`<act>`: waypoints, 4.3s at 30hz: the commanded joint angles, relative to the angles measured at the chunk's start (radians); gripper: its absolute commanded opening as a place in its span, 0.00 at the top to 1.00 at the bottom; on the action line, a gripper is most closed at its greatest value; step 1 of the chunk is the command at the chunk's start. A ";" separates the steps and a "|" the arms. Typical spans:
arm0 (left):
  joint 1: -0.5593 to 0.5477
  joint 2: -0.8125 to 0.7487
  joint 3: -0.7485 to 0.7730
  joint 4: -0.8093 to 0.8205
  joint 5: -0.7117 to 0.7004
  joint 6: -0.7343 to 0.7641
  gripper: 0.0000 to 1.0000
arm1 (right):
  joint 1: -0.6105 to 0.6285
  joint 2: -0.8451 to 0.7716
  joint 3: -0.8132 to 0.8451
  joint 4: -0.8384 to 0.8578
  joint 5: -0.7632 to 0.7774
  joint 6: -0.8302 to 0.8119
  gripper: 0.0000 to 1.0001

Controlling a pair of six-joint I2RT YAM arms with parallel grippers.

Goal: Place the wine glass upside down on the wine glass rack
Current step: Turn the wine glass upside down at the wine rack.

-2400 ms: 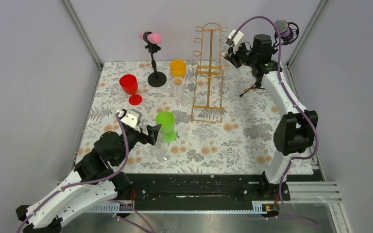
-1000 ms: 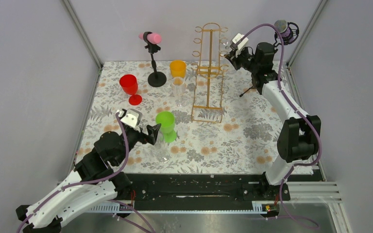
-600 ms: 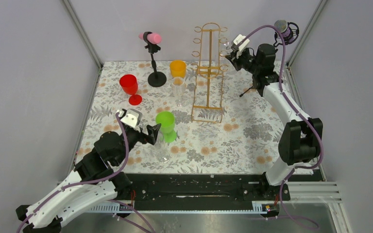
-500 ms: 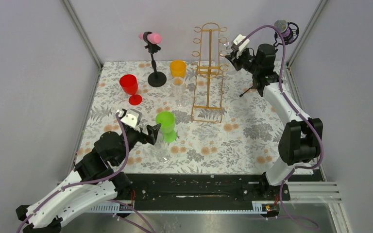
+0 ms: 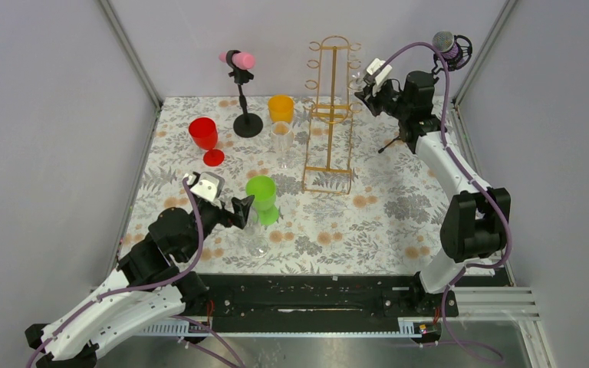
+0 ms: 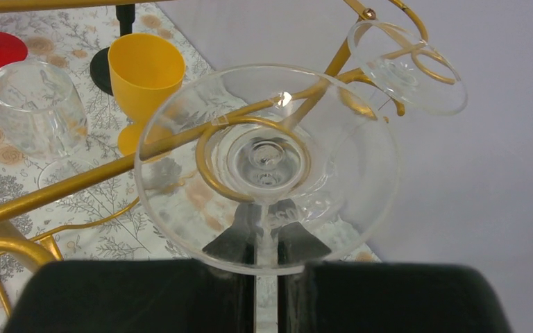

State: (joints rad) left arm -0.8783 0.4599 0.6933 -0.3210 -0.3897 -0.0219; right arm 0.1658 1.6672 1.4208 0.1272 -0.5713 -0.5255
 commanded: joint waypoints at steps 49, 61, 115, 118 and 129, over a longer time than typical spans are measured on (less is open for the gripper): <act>0.005 -0.008 -0.004 0.043 -0.016 0.014 0.14 | 0.010 -0.008 0.103 0.032 0.002 0.051 1.00; 0.005 -0.004 -0.005 0.045 -0.016 0.014 0.14 | 0.010 0.034 0.167 -0.103 -0.016 -0.013 1.00; 0.005 -0.001 -0.007 0.045 -0.023 0.014 0.14 | 0.002 -0.157 -0.172 0.221 0.086 0.142 0.24; 0.004 0.000 -0.008 0.044 -0.024 0.014 0.14 | 0.002 -0.189 -0.220 0.261 0.089 0.162 0.24; 0.005 -0.004 -0.008 0.045 -0.027 0.014 0.14 | 0.000 -0.432 -0.534 0.424 0.166 0.252 0.23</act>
State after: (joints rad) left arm -0.8783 0.4599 0.6933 -0.3210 -0.3969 -0.0219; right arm 0.1673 1.3609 0.9817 0.4103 -0.4538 -0.3283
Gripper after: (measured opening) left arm 0.862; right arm 0.769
